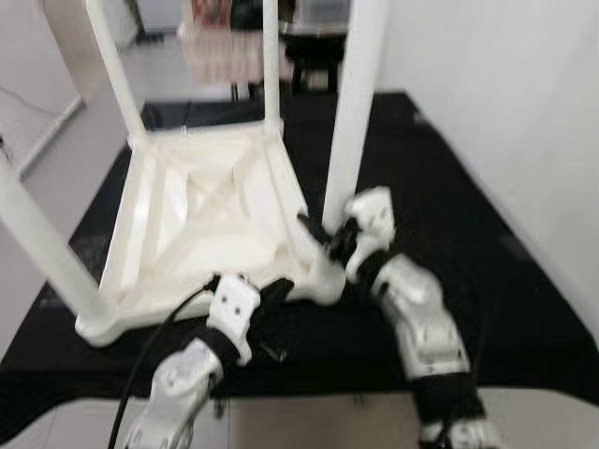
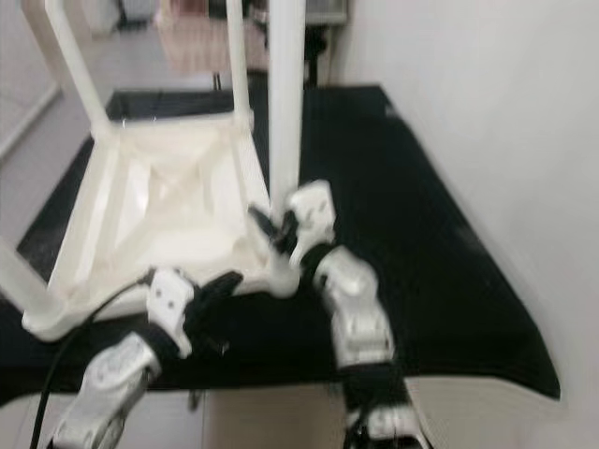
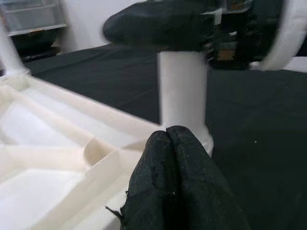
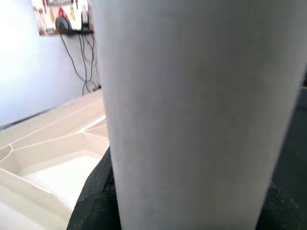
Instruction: Building children table
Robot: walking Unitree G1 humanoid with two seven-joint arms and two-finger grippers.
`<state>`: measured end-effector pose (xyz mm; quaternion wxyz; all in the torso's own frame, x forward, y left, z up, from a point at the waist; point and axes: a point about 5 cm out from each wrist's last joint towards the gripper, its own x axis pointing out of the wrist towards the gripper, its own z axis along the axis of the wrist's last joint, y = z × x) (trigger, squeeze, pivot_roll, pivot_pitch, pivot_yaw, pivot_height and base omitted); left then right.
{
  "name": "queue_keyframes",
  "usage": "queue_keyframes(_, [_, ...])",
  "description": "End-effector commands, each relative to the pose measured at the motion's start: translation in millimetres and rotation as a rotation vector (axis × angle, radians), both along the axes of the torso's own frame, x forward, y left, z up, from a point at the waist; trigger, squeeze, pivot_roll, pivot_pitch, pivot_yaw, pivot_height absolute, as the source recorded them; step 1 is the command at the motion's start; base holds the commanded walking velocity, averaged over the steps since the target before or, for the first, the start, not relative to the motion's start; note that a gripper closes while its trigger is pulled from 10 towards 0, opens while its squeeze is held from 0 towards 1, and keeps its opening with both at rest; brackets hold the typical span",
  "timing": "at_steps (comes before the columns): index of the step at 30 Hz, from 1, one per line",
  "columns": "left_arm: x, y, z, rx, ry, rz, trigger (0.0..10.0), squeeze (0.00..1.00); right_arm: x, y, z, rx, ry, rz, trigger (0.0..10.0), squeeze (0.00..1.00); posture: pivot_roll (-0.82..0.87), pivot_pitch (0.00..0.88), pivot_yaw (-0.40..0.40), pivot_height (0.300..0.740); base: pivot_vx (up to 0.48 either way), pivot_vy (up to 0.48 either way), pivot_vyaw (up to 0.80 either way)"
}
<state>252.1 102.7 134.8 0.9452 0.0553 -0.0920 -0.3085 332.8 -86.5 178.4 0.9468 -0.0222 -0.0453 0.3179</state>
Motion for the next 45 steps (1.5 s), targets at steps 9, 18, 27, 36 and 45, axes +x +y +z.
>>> queue_keyframes(9, [-0.1,0.2,-1,0.013,-0.007,0.019,10.0,0.00,0.2,5.0,-25,-0.051,0.141,0.089,10.0,0.39,0.01,0.108,-0.009,0.740,0.000,0.000,0.00])
queue_keyframes(18, [1.5,-1.4,-2,0.005,0.000,0.006,10.0,0.00,13.9,-17.4,23,-0.130,-0.003,0.471,10.0,0.00,0.02,0.098,-0.011,0.740,0.000,0.000,0.00])
queue_keyframes(27, [0.5,-2.4,-2,0.006,-0.001,0.006,10.0,0.00,28.5,-25.3,37,-0.172,0.057,0.680,10.0,0.00,0.04,0.098,-0.021,0.740,0.000,0.000,0.00])
queue_keyframes(36, [-1.0,-4.3,-1,0.005,-0.001,0.004,10.0,0.00,36.5,-36.0,24,-0.192,0.145,0.668,0.0,0.00,0.05,0.102,-0.020,0.740,0.000,0.000,0.00])
queue_keyframes(45, [-1.7,-4.9,-1,0.003,-0.002,0.004,10.0,0.00,35.0,-54.9,2,-0.178,0.167,0.568,0.0,0.00,0.05,0.110,-0.016,0.740,0.000,0.000,0.00])
